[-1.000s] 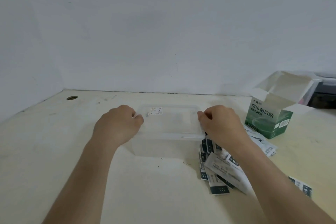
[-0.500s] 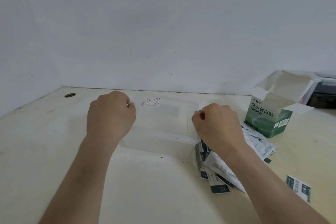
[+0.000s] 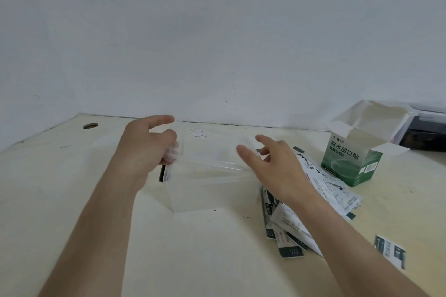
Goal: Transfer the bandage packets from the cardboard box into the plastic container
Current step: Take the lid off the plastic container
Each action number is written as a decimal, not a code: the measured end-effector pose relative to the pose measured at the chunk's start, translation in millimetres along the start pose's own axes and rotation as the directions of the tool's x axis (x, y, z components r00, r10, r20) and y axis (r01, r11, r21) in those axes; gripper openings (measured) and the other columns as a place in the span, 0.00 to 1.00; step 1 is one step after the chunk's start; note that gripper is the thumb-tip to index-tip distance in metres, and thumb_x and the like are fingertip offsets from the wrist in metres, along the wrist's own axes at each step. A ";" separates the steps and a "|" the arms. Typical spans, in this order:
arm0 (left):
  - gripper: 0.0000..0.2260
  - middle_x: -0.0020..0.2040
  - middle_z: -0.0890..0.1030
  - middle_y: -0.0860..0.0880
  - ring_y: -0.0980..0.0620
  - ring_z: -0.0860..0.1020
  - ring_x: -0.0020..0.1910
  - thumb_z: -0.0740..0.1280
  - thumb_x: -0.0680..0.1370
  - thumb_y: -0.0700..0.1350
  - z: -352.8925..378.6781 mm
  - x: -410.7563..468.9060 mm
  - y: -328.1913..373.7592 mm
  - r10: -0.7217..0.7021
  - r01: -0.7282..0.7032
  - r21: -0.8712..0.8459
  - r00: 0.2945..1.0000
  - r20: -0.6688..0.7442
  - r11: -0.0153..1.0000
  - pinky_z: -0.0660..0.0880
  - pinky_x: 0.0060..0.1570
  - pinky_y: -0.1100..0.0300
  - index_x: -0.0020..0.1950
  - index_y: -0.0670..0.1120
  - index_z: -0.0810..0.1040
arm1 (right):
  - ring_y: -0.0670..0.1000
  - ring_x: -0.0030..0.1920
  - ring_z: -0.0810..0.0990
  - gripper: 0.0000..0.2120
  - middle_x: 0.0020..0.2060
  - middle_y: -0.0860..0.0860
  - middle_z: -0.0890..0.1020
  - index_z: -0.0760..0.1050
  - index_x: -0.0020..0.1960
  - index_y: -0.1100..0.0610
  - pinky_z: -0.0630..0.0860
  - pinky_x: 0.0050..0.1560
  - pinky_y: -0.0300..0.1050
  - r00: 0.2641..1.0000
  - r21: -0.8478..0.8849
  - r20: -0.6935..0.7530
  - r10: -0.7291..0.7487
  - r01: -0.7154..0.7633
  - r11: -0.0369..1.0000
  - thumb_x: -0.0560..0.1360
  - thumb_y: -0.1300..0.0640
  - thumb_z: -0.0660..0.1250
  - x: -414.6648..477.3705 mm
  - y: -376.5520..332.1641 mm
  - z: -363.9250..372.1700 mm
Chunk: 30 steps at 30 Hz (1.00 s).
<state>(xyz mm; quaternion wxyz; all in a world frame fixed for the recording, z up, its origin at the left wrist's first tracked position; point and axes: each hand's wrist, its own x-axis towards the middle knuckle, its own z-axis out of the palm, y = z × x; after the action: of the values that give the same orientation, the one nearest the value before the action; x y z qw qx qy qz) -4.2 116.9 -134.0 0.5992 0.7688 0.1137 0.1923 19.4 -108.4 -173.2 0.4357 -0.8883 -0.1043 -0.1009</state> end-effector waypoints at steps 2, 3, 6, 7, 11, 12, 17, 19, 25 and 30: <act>0.13 0.35 0.78 0.47 0.54 0.73 0.25 0.63 0.75 0.35 -2.0 3.4 -2.9 -0.054 0.054 -0.101 0.999 0.004 0.993 0.72 0.29 0.63 0.55 0.48 0.81 | 0.46 0.67 0.67 0.45 0.66 0.46 0.66 0.62 0.74 0.45 0.68 0.68 0.49 0.977 0.014 0.213 -0.032 0.030 0.999 0.63 0.26 0.63 -2.9 -2.1 -3.4; 0.13 0.36 0.77 0.47 0.55 0.73 0.26 0.63 0.75 0.34 -4.3 5.2 -4.2 -0.075 0.075 -0.140 0.997 0.001 0.987 0.72 0.28 0.64 0.54 0.46 0.81 | 0.46 0.70 0.64 0.48 0.68 0.44 0.63 0.61 0.75 0.43 0.66 0.70 0.49 0.959 -0.022 0.272 -0.083 0.092 0.995 0.60 0.24 0.63 -3.4 -2.6 -3.4; 0.12 0.36 0.76 0.45 0.56 0.72 0.26 0.60 0.77 0.33 -9.3 9.7 -8.2 -0.138 0.140 -0.296 0.990 0.027 0.945 0.70 0.24 0.68 0.50 0.42 0.82 | 0.43 0.62 0.71 0.43 0.67 0.42 0.65 0.62 0.74 0.41 0.71 0.62 0.42 0.956 -0.068 0.227 -0.187 0.207 0.976 0.62 0.27 0.64 -1.5 2.0 -0.7; 0.12 0.36 0.75 0.45 0.56 0.72 0.24 0.59 0.78 0.32 -10.8 9.9 -8.6 -0.145 0.150 -0.334 0.989 0.041 0.930 0.69 0.23 0.68 0.49 0.42 0.81 | 0.41 0.56 0.74 0.39 0.64 0.42 0.68 0.62 0.73 0.41 0.72 0.56 0.38 0.964 -0.039 0.180 -0.193 0.203 0.978 0.65 0.29 0.64 -0.9 1.9 0.0; 0.12 0.33 0.73 0.45 0.56 0.70 0.19 0.58 0.78 0.32 -11.5 10.2 -9.6 -0.163 0.171 -0.392 0.985 0.054 0.904 0.66 0.21 0.69 0.49 0.39 0.81 | 0.42 0.43 0.79 0.26 0.51 0.43 0.76 0.64 0.71 0.38 0.74 0.44 0.36 0.980 0.016 0.048 -0.192 0.191 0.981 0.75 0.40 0.65 2.4 5.5 0.4; 0.11 0.34 0.73 0.45 0.56 0.69 0.20 0.59 0.78 0.32 -10.4 9.6 -9.3 -0.168 0.179 -0.400 0.984 0.061 0.899 0.66 0.21 0.69 0.49 0.39 0.81 | 0.42 0.41 0.79 0.23 0.51 0.44 0.76 0.67 0.69 0.39 0.74 0.44 0.35 0.978 -0.006 0.007 -0.210 0.210 0.978 0.76 0.43 0.65 3.8 7.0 0.2; 0.07 0.36 0.80 0.46 0.52 0.76 0.27 0.65 0.77 0.42 -2.5 2.0 1.4 -0.158 0.187 -0.578 0.982 0.101 0.794 0.71 0.26 0.66 0.52 0.44 0.81 | 0.42 0.41 0.78 0.08 0.49 0.46 0.78 0.82 0.52 0.53 0.71 0.39 0.29 0.909 -0.059 -0.260 -0.326 0.322 0.945 0.78 0.54 0.65 16.6 4.1 -5.6; 0.09 0.44 0.84 0.47 0.54 0.80 0.38 0.62 0.80 0.45 3.5 2.8 -0.2 -0.075 0.077 -0.543 0.997 0.027 0.836 0.76 0.37 0.62 0.59 0.49 0.77 | 0.47 0.40 0.81 0.11 0.43 0.50 0.82 0.82 0.47 0.57 0.76 0.39 0.39 0.903 -0.016 -0.320 -0.287 0.298 0.954 0.79 0.51 0.64 26.4 -0.4 -10.7; 0.19 0.71 0.70 0.52 0.51 0.62 0.72 0.63 0.77 0.42 18.8 7.2 -28.9 0.198 -0.286 0.610 0.958 0.208 0.739 0.60 0.69 0.59 0.68 0.51 0.73 | 0.50 0.33 0.80 0.10 0.37 0.52 0.84 0.78 0.43 0.59 0.82 0.45 0.51 0.959 0.295 -0.270 0.087 -0.003 0.955 0.80 0.58 0.62 74.8 -2.3 -9.3; 0.15 0.66 0.72 0.51 0.49 0.64 0.68 0.56 0.79 0.43 11.8 6.4 -26.7 0.129 -0.189 0.832 0.981 0.141 0.522 0.69 0.57 0.56 0.64 0.45 0.75 | 0.51 0.28 0.77 0.15 0.32 0.58 0.82 0.78 0.39 0.68 0.82 0.42 0.50 0.941 0.442 -0.130 0.311 -0.226 0.868 0.80 0.59 0.64 92.1 6.7 14.2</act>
<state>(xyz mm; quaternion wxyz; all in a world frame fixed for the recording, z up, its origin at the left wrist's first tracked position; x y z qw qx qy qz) 8.2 116.0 -161.1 0.1394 0.9743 0.1029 0.1440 110.8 -92.1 -161.9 0.6347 -0.7647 0.0452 -0.1015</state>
